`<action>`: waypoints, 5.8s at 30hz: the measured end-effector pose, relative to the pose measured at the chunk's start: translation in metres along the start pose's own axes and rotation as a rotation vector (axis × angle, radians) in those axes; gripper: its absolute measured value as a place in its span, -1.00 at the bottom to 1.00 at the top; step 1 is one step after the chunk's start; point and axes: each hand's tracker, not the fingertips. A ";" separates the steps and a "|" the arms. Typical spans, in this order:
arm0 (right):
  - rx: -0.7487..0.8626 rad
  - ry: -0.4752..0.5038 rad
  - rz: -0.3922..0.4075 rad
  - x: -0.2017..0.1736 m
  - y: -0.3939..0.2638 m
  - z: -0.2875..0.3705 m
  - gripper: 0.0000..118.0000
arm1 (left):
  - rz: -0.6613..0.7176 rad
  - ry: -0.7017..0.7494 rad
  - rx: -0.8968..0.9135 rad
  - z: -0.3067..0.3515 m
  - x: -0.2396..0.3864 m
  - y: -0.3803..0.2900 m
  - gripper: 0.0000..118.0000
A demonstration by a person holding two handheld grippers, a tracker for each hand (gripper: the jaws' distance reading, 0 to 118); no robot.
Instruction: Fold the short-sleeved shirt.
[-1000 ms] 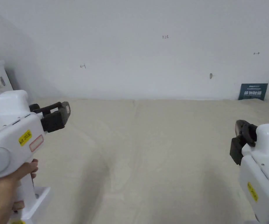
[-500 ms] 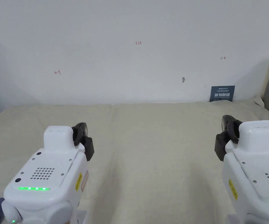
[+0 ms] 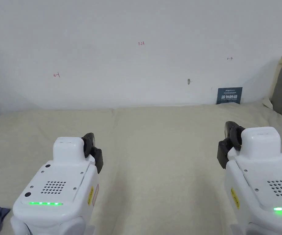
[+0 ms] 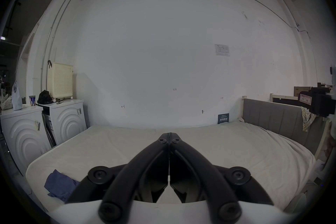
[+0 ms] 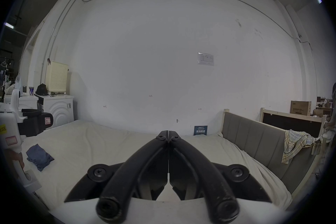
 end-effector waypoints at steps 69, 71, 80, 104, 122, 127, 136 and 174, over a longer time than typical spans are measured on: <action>-0.012 -0.001 0.000 -0.007 -0.002 0.005 -0.64 | 0.016 0.059 0.045 0.008 -0.021 -0.001 -0.79; -0.022 0.007 -0.006 -0.006 -0.003 0.004 -0.02 | 0.012 0.066 0.037 0.007 -0.020 -0.001 0.21; -0.021 -0.010 -0.006 -0.007 -0.007 0.001 0.64 | 0.018 0.068 0.009 0.004 -0.024 -0.005 1.00; -0.019 -0.011 -0.005 -0.011 -0.007 0.003 0.64 | -0.003 0.077 0.029 0.005 -0.023 -0.003 1.00; -0.013 -0.005 0.001 -0.013 -0.007 0.004 0.64 | 0.006 0.080 0.036 0.006 -0.025 -0.003 1.00; -0.010 -0.003 0.000 -0.013 -0.007 0.004 0.64 | 0.004 0.080 0.038 0.006 -0.025 -0.003 1.00; -0.002 -0.004 -0.010 -0.013 -0.005 0.003 0.64 | 0.011 0.085 0.039 0.007 -0.026 -0.002 1.00; -0.540 -0.166 -0.227 -0.025 0.024 -0.014 0.64 | 0.019 0.088 0.029 0.012 -0.032 -0.001 1.00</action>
